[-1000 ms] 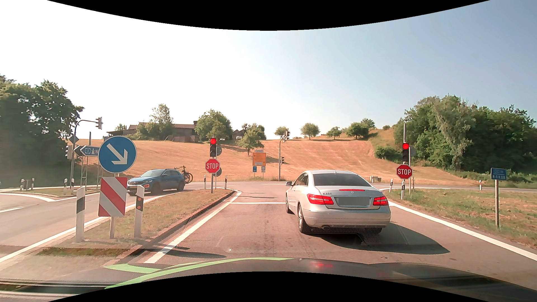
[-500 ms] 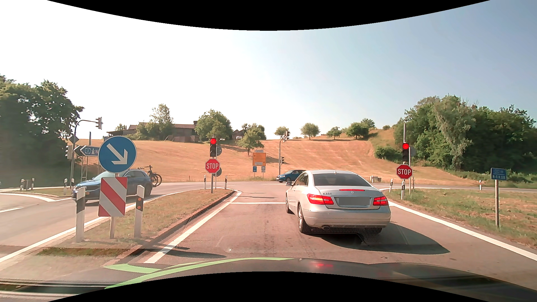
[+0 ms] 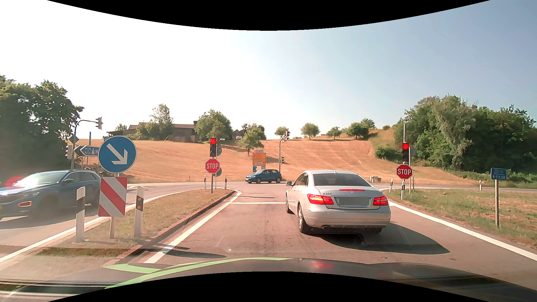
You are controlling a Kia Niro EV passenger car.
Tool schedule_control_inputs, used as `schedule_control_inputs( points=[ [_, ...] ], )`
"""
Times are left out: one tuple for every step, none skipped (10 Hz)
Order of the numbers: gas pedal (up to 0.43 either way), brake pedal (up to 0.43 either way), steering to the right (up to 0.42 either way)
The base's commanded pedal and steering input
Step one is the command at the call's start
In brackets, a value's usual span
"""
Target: Follow the waypoints while adhering to traffic rules and regulations
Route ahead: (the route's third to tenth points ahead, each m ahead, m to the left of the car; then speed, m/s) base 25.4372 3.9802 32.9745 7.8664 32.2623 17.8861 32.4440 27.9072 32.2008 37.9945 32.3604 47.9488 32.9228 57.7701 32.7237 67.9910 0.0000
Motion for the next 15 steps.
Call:
schedule_control_inputs(
  points=[
    [0.000,0.409,0.001],
    [0.000,0.409,0.001],
    [0.000,0.409,0.001],
    [0.000,0.409,0.001],
    [0.000,0.409,0.001],
    [0.000,0.409,0.001],
    [0.000,0.409,0.001],
    [0.000,0.409,0.001],
    [0.000,0.402,0.001],
    [0.000,0.409,0.001],
    [0.000,0.409,0.001],
    [0.000,0.409,0.001],
    [0.000,0.409,0.001],
    [0.000,0.409,0.001],
    [0.000,0.409,0.001]
  ],
)
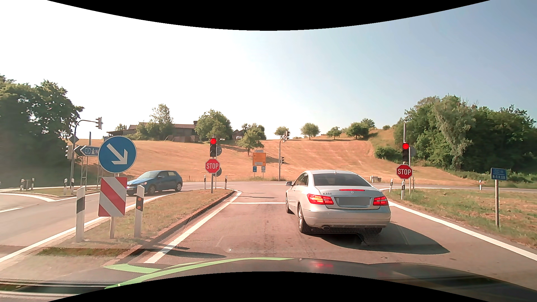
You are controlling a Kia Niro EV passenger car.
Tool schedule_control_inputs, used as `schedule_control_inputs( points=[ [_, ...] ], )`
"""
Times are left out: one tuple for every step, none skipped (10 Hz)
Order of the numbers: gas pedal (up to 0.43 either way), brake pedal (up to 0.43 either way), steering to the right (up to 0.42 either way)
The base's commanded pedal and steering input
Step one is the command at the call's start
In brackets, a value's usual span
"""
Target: Follow the waypoints while adhering to traffic rules and regulations
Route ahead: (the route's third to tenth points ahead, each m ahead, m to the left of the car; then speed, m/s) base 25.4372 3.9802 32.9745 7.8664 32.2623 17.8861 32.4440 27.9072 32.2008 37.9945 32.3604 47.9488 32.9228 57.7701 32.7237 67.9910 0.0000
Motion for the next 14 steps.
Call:
schedule_control_inputs(
  points=[
    [0.000,0.409,0.001],
    [0.000,0.409,0.001],
    [0.000,0.409,0.001],
    [0.000,0.402,0.001],
    [0.000,0.409,0.001],
    [0.000,0.409,0.001],
    [0.000,0.409,0.001],
    [0.000,0.409,0.001],
    [0.000,0.409,0.001],
    [0.000,0.409,0.001],
    [0.000,0.409,0.001],
    [0.000,0.402,0.001],
    [0.000,0.409,0.001],
    [0.000,0.409,0.001]
  ],
)
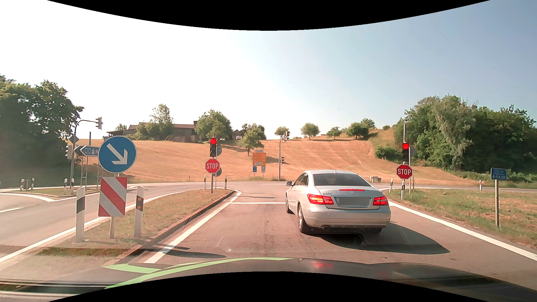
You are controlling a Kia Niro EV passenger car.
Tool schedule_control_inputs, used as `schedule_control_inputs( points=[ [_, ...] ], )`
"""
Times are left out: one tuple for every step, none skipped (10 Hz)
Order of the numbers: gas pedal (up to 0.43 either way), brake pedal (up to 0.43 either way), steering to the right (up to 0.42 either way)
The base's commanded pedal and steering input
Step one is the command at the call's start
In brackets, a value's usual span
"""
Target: Follow the waypoints while adhering to traffic rules and regulations
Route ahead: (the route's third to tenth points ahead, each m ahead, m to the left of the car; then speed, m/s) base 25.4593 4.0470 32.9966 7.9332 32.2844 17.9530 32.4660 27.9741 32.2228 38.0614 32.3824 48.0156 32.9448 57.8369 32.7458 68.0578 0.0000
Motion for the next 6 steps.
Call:
schedule_control_inputs(
  points=[
    [0.000,0.402,0.001],
    [0.000,0.409,0.001],
    [0.000,0.409,0.001],
    [0.000,0.409,0.001],
    [0.000,0.402,0.001],
    [0.000,0.402,0.001]
  ],
)
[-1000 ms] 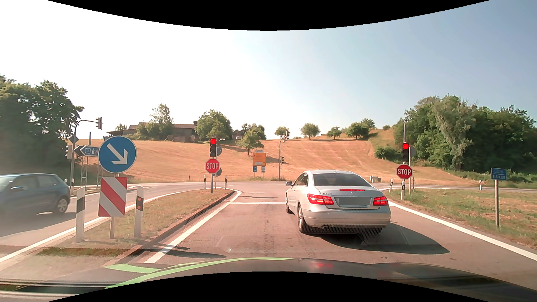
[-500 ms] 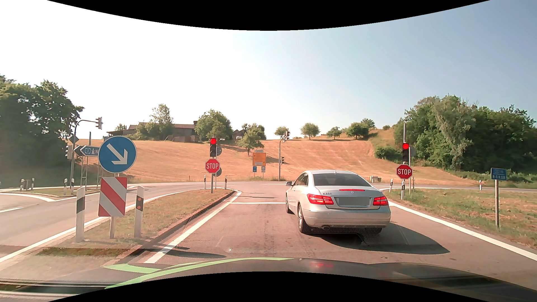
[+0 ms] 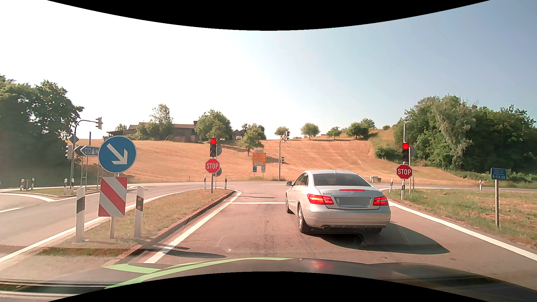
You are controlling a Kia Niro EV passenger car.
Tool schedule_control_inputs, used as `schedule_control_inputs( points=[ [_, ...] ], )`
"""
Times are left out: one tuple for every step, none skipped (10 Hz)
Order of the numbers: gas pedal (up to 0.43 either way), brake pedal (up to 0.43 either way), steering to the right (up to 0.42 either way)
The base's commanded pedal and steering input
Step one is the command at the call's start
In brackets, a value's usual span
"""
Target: Follow the waypoints while adhering to traffic rules and regulations
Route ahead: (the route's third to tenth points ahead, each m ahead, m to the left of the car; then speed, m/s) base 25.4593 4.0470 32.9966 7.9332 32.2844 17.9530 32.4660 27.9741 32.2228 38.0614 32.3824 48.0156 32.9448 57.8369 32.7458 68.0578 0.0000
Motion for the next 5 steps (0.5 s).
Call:
schedule_control_inputs(
  points=[
    [0.000,0.409,0.001],
    [0.000,0.409,0.001],
    [0.000,0.409,0.001],
    [0.000,0.409,0.001],
    [0.000,0.409,0.001]
  ],
)
